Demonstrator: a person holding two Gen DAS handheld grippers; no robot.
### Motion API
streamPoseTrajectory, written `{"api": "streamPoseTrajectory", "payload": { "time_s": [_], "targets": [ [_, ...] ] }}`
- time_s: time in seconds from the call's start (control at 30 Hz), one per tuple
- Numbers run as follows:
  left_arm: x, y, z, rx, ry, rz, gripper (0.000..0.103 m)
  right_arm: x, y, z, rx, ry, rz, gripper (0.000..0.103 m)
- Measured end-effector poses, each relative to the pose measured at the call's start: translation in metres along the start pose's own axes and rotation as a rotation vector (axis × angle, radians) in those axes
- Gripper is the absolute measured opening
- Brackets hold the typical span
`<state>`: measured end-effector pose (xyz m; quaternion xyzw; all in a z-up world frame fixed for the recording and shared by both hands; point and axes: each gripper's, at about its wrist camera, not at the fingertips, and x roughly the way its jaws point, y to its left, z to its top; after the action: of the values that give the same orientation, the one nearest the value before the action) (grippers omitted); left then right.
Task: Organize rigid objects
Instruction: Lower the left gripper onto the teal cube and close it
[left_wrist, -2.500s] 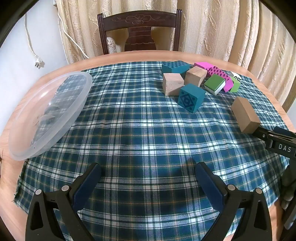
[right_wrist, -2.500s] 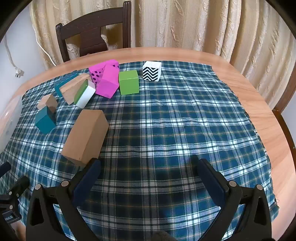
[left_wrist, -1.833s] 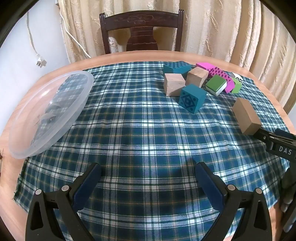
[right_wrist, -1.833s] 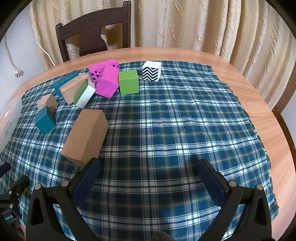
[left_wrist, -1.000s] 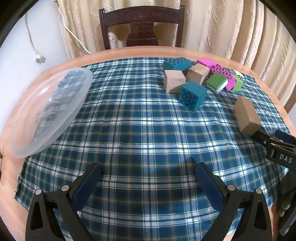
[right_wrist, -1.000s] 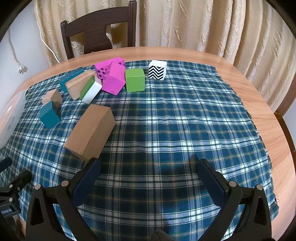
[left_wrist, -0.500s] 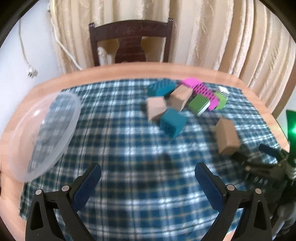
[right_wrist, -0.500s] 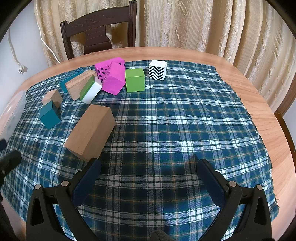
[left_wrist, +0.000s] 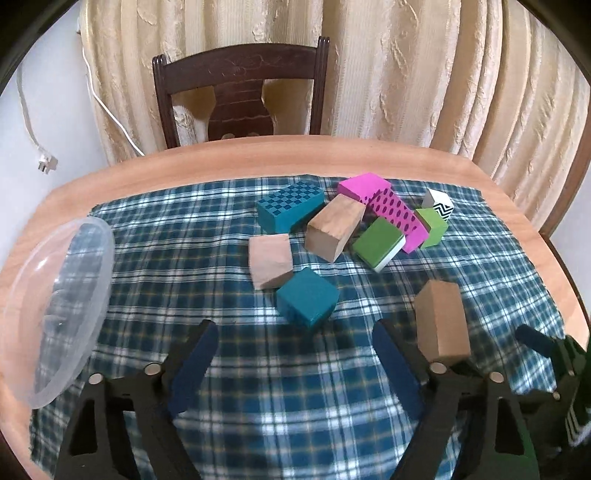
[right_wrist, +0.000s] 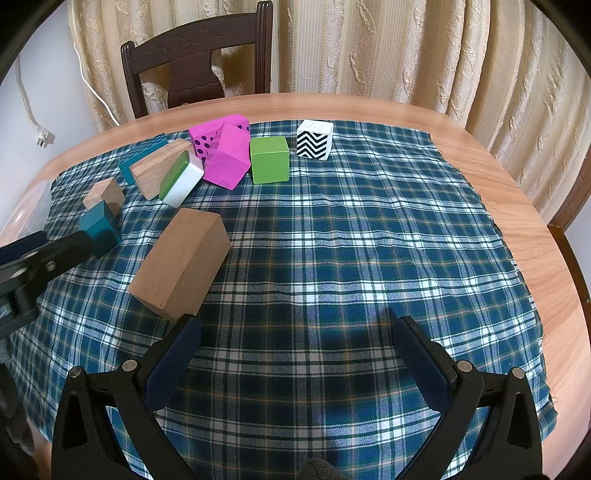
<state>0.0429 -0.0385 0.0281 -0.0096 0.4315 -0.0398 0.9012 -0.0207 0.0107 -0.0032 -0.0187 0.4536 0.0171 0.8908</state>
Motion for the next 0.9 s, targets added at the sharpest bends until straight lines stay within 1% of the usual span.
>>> {"api": "streamPoseTrajectory", "payload": {
  "time_s": [0.03,0.17,0.23,0.3,0.43,0.5,0.77,0.9],
  "targets": [
    [0.002,-0.001,0.001,-0.003,0.002,-0.005,0.079,0.0,0.0,0.001,0.0,0.0,0.0,0.103],
    [0.011,-0.003,0.005,-0.011,-0.008,0.003,0.074,0.0,0.0,0.001,0.0,0.0,0.0,0.103],
    [0.014,-0.003,0.007,-0.016,-0.007,-0.003,0.066,0.0,0.0,0.001,0.0,0.0,0.0,0.103],
    [0.016,-0.002,0.009,-0.022,-0.013,-0.007,0.064,0.0,0.0,0.0,0.0,0.0,0.0,0.103],
    [0.02,0.0,0.011,-0.034,-0.026,-0.016,0.048,0.0,0.0,0.001,0.0,0.0,0.0,0.103],
    [0.022,0.002,0.011,-0.046,-0.028,-0.047,0.044,0.0,0.0,-0.001,0.0,-0.001,0.0,0.103],
    [0.013,0.009,0.001,-0.057,-0.076,-0.075,0.044,0.0,0.0,0.001,0.0,-0.001,0.001,0.103],
    [0.001,0.01,-0.001,-0.04,-0.13,-0.043,0.044,-0.004,0.006,-0.003,0.008,-0.013,0.028,0.103]
  ]
}}
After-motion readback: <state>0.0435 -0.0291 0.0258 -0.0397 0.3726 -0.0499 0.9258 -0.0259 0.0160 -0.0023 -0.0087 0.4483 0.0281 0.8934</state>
